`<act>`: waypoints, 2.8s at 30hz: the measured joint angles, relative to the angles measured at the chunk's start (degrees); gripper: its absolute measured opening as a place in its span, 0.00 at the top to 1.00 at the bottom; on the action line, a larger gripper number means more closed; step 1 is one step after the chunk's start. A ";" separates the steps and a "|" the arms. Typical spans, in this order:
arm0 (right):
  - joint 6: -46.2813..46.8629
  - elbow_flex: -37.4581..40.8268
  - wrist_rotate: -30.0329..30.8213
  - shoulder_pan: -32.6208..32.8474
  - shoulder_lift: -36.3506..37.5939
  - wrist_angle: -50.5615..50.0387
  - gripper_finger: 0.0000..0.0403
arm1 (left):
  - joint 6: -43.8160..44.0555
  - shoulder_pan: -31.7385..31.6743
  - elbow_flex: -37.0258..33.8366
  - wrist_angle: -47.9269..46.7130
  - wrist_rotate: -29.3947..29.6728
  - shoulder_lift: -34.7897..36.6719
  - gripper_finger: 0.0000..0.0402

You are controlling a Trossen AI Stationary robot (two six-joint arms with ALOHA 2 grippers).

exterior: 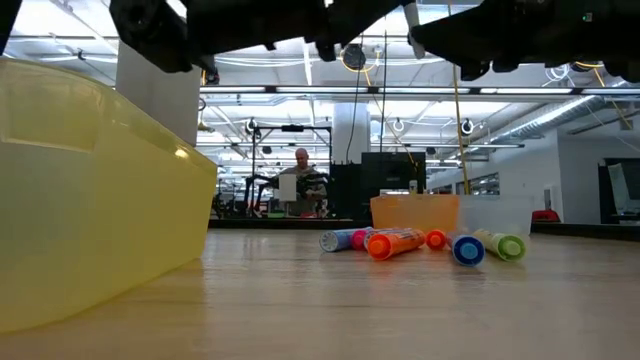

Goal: Pick & Place Markers
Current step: Put the top white and black highlighter pen into the blue bin

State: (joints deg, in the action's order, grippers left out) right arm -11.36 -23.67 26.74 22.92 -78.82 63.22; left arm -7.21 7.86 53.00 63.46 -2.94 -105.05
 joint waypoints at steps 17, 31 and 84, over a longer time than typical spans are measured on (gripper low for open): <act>0.12 -3.36 -4.35 -0.63 -1.01 -1.02 0.96 | 0.40 -0.64 0.96 -1.80 0.28 -0.75 0.41; 0.99 -3.38 -4.37 -1.62 -0.99 -1.77 0.97 | 0.31 -0.68 5.16 -9.73 -1.41 -0.75 0.73; -3.88 -2.33 16.61 -8.63 38.96 -33.53 0.74 | 135.21 43.02 5.41 -120.53 25.25 24.06 0.91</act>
State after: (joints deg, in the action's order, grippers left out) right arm -15.24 -26.00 43.35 14.28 -39.86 29.69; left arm 128.00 50.88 58.41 -57.07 22.31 -80.99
